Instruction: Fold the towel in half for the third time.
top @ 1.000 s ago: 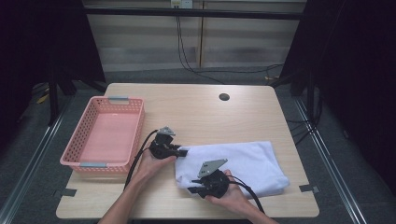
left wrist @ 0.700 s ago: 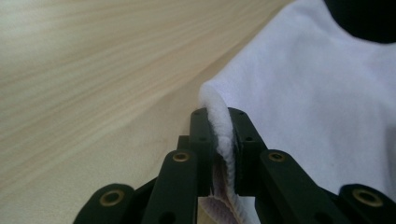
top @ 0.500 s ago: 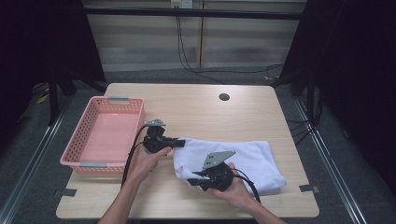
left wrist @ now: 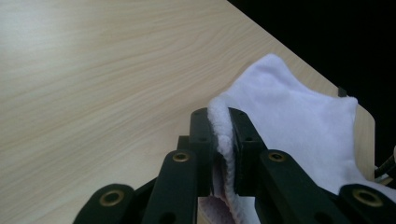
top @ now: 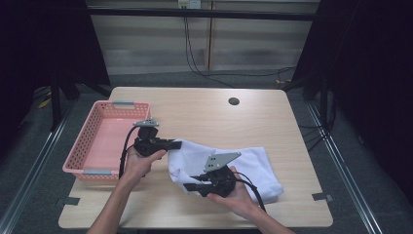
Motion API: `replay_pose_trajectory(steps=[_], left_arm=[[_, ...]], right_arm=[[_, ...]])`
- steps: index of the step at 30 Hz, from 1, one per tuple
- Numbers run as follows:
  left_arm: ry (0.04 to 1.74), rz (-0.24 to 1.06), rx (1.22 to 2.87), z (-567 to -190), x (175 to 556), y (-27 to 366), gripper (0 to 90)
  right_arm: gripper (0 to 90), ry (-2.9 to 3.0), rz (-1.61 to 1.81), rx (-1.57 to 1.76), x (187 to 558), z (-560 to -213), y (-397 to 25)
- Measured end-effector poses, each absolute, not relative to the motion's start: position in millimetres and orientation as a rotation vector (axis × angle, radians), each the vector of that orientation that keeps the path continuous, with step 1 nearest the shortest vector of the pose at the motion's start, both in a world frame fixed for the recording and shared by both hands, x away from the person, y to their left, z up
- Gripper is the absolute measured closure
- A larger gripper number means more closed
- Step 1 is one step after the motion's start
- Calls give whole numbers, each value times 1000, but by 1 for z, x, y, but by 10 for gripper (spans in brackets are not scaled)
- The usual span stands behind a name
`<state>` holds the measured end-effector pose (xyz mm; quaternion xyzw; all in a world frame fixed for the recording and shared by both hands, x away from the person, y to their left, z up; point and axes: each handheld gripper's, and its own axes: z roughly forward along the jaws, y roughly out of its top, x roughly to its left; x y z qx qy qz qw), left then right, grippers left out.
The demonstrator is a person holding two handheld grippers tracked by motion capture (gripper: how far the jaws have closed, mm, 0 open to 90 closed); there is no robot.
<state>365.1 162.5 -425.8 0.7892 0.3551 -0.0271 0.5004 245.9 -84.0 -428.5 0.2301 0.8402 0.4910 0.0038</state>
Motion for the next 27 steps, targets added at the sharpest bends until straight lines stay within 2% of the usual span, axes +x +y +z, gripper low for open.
replay_pose_trajectory(steps=[8, 10, 12, 17, 23, 27], left_arm=[[856, 17, 1875, -383, 359, 180, 817], [857, 64, 1924, -374, 356, 174, 817], [848, 57, 1944, -375, 358, 166, 816], [849, 29, 1971, -398, 369, 135, 804], [825, -23, 1987, -404, 377, 88, 805], [809, -64, 2000, -412, 382, 59, 800]], right_arm=[[747, 2594, 1641, 634, 245, -398, -59], [746, 2565, 1702, 642, 246, -395, -59], [740, 2552, 1750, 662, 245, -400, -61], [715, 2523, 1729, 771, 243, -421, -80], [713, 2483, 1678, 864, 237, -422, -120], [660, 2442, 1648, 932, 229, -427, -151]])
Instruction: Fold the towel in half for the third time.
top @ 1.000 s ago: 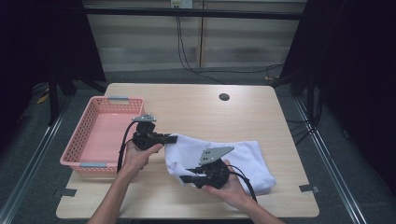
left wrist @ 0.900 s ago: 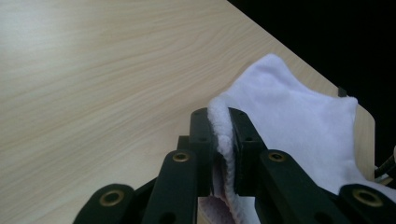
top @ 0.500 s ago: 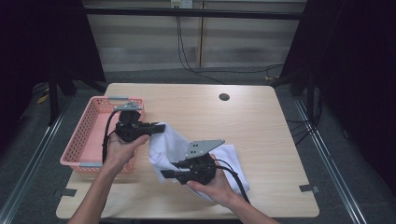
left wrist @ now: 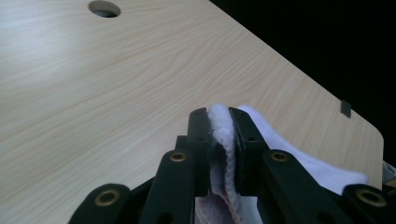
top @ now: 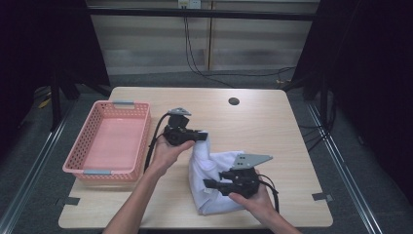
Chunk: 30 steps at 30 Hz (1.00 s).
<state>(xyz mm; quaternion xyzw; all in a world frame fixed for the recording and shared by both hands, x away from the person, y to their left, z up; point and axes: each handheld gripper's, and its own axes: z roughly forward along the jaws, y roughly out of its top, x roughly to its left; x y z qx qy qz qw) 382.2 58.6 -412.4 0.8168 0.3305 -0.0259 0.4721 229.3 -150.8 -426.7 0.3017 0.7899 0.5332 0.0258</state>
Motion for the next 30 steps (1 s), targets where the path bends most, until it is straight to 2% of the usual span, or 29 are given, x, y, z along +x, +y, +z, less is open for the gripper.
replay_pose_trajectory(steps=[3, 5, 8, 11, 13, 14, 18, 21, 23, 24, 26, 30], left_arm=[[809, -90, 2031, -429, 385, 37, 800], [807, -104, 2050, -440, 385, 23, 800], [786, -124, 2078, -452, 384, 5, 797], [782, -152, 2087, -460, 384, -9, 774], [756, -152, 2089, -464, 383, -18, 723], [744, -161, 2086, -466, 382, -24, 697], [729, -123, 2068, -459, 382, -27, 523], [733, -92, 2042, -448, 382, -16, 443], [736, -72, 2008, -442, 381, -4, 417], [746, -60, 2001, -440, 380, 3, 418], [775, -42, 2004, -438, 378, 16, 442], [746, -52, 2046, -444, 362, 42, 583]], right_arm=[[665, 2395, 1630, 1036, 221, -439, -176], [712, 2386, 1584, 1101, 218, -451, -191], [730, 2403, 1538, 1172, 215, -465, -210], [690, 2429, 1490, 1191, 209, -472, -220], [677, 2438, 1443, 1200, 205, -476, -226], [646, 2444, 1428, 1220, 203, -478, -229], [428, 2418, 1387, 1254, 198, -475, -242], [333, 2362, 1381, 1281, 199, -468, -251], [309, 2337, 1398, 1290, 203, -463, -255], [279, 2328, 1389, 1295, 207, -461, -255], [272, 2317, 1400, 1277, 216, -455, -254], [265, 2306, 1398, 1231, 240, -445, -239]])
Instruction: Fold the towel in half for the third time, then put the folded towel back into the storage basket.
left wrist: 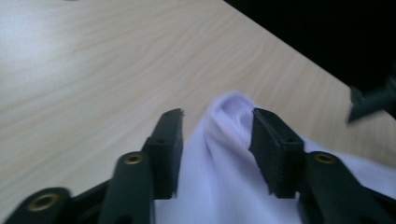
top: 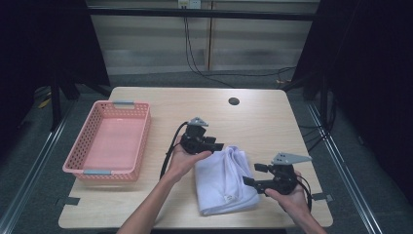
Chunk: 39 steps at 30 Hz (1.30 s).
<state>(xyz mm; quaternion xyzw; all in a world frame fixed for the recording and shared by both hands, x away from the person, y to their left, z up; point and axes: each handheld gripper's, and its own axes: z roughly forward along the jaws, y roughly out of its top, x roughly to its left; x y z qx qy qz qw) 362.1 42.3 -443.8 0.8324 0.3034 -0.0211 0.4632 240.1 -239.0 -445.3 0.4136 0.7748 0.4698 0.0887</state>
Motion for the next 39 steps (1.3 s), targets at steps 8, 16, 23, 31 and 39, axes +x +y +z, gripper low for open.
replay_pose_trajectory(steps=[8, 16, 23, 31, 39], left_arm=[[719, -95, 2107, -457, 302, 85, 598], [572, -141, 2221, -481, 247, 83, 474], [604, -141, 2257, -493, 255, 65, 412], [579, -149, 2243, -489, 249, 69, 413], [515, -173, 2271, -491, 238, 65, 357]], right_arm=[[259, 2396, 1262, 1177, 274, -457, -191], [653, 2352, 1106, 1312, 266, -475, -215], [588, 2353, 1093, 1373, 254, -486, -247], [341, 2335, 1114, 1360, 258, -487, -255], [188, 2296, 1100, 1373, 292, -483, -252]])
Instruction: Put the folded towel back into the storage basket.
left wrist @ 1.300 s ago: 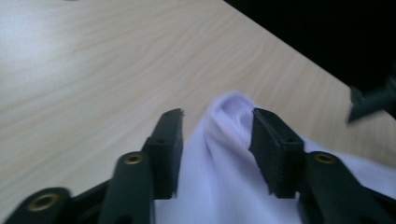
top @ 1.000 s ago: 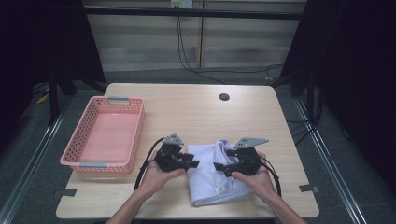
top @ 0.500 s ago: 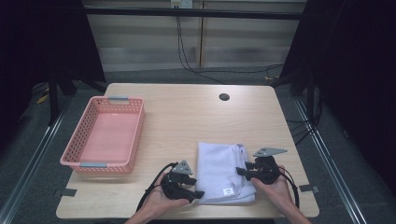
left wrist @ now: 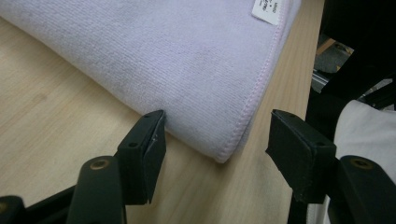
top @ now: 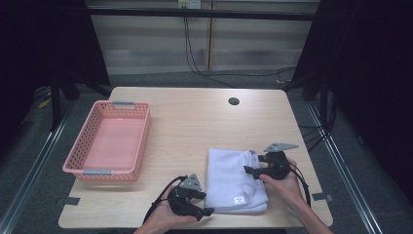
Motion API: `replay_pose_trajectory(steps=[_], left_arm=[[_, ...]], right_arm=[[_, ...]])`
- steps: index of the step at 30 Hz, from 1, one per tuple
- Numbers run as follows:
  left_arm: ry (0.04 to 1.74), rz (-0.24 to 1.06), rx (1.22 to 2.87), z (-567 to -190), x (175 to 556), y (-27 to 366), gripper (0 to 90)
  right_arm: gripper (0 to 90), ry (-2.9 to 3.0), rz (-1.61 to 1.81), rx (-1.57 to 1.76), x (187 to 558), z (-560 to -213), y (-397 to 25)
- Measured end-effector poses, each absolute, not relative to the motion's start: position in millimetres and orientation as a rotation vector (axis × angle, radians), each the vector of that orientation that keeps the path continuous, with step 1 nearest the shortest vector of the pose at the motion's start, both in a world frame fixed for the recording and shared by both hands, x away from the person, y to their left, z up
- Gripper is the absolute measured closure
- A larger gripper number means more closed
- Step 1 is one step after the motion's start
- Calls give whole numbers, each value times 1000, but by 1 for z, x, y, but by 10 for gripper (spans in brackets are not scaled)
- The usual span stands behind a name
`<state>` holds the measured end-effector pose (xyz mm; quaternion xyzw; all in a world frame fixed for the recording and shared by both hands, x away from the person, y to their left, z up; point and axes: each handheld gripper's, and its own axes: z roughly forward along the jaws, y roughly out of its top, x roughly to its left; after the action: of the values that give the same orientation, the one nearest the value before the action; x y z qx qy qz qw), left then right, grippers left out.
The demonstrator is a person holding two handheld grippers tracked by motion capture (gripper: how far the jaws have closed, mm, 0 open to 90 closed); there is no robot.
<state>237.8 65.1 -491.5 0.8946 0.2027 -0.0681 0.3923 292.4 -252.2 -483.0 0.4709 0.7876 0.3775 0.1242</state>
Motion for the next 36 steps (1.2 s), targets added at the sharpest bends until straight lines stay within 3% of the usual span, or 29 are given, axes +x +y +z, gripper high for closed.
replay_pose_trajectory(steps=[9, 20, 34, 36], left_arm=[[472, -142, 2300, -493, 237, 58, 330], [492, -77, 2322, -494, 237, 53, 352], [469, -151, 2304, -495, 232, 52, 263], [460, -104, 2317, -494, 230, 51, 335]], right_arm=[[136, 2350, 1068, 1395, 323, -499, -252], [168, 2408, 1127, 1347, 325, -501, -255], [170, 2492, 1162, 1310, 325, -500, -259], [168, 2507, 1137, 1297, 324, -501, -258]])
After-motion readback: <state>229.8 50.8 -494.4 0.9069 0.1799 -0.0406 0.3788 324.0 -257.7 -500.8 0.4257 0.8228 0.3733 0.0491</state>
